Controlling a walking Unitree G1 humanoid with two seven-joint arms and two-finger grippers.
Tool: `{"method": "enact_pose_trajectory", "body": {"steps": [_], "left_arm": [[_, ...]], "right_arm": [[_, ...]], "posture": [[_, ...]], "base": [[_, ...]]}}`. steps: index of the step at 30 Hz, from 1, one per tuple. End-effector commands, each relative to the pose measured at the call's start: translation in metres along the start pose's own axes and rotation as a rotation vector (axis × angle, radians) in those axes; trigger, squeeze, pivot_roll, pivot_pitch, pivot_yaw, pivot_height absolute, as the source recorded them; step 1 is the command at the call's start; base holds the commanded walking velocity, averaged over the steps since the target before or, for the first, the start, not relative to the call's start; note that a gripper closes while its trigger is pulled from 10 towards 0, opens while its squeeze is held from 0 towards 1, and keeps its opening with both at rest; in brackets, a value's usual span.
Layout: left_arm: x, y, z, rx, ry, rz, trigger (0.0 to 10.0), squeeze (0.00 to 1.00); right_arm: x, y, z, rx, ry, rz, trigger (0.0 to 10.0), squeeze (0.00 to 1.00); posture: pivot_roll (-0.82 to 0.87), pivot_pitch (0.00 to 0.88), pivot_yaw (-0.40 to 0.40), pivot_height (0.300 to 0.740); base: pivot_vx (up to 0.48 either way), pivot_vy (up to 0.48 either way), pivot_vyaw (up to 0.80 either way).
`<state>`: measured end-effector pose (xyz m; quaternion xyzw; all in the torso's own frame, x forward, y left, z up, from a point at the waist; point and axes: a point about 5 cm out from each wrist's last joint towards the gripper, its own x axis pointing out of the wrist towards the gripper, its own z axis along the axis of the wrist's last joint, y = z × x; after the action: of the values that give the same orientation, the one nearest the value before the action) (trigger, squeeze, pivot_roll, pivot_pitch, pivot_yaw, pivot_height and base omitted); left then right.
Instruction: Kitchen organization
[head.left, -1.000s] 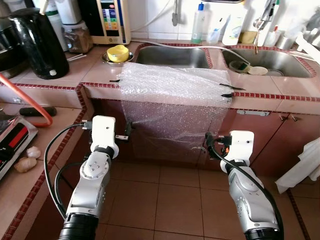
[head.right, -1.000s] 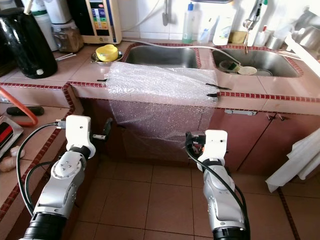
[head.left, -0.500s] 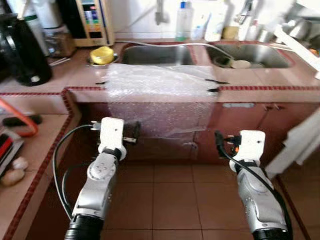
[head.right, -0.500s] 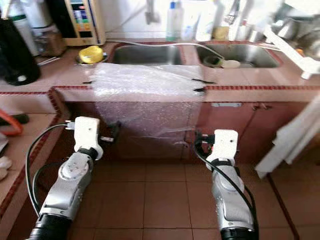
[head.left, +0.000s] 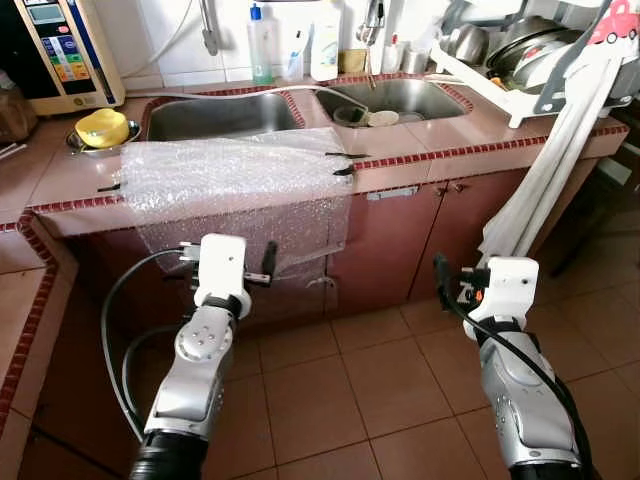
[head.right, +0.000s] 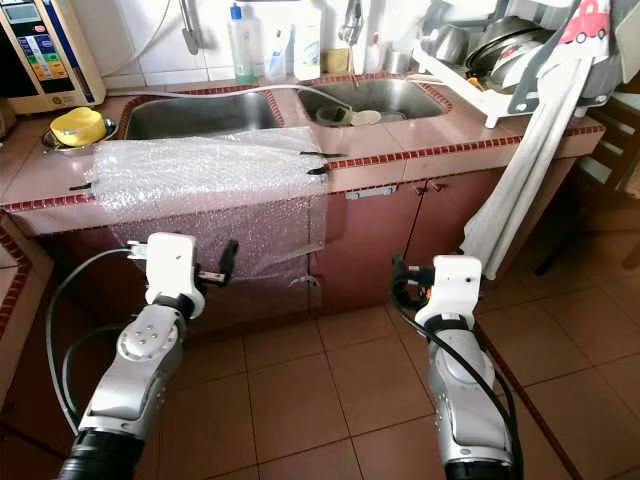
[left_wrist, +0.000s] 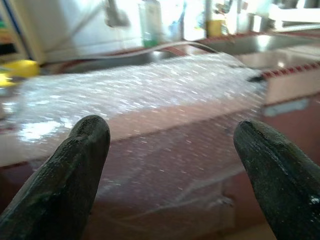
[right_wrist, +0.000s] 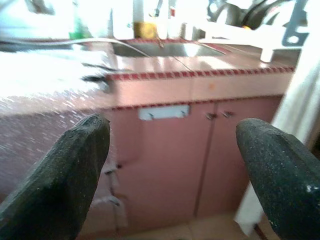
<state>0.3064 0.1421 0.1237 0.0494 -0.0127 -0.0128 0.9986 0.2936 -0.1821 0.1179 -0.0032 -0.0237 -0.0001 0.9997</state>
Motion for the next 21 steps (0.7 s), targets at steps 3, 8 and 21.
{"method": "enact_pose_trajectory", "body": {"steps": [3,8,21], "left_arm": [[0.0,0.006,0.0,-0.005,0.022,0.061,10.0,0.0],[0.005,0.01,0.014,0.019,-0.02,0.096,10.0,0.0],[-0.002,0.018,0.005,0.053,-0.008,0.079,10.0,0.0]], "right_arm": [[0.006,0.007,0.01,-0.012,-0.021,0.056,10.0,0.0],[0.012,0.011,0.016,0.011,-0.039,0.105,10.0,0.0],[0.002,0.003,0.021,-0.16,-0.074,0.089,10.0,0.0]], "posture": [[0.03,0.0,0.038,0.74],[0.04,0.0,0.043,0.74],[0.03,0.0,0.034,0.74]], "base": [[0.0,0.0,0.0],[0.0,0.0,0.0],[0.0,0.0,0.15]]}}
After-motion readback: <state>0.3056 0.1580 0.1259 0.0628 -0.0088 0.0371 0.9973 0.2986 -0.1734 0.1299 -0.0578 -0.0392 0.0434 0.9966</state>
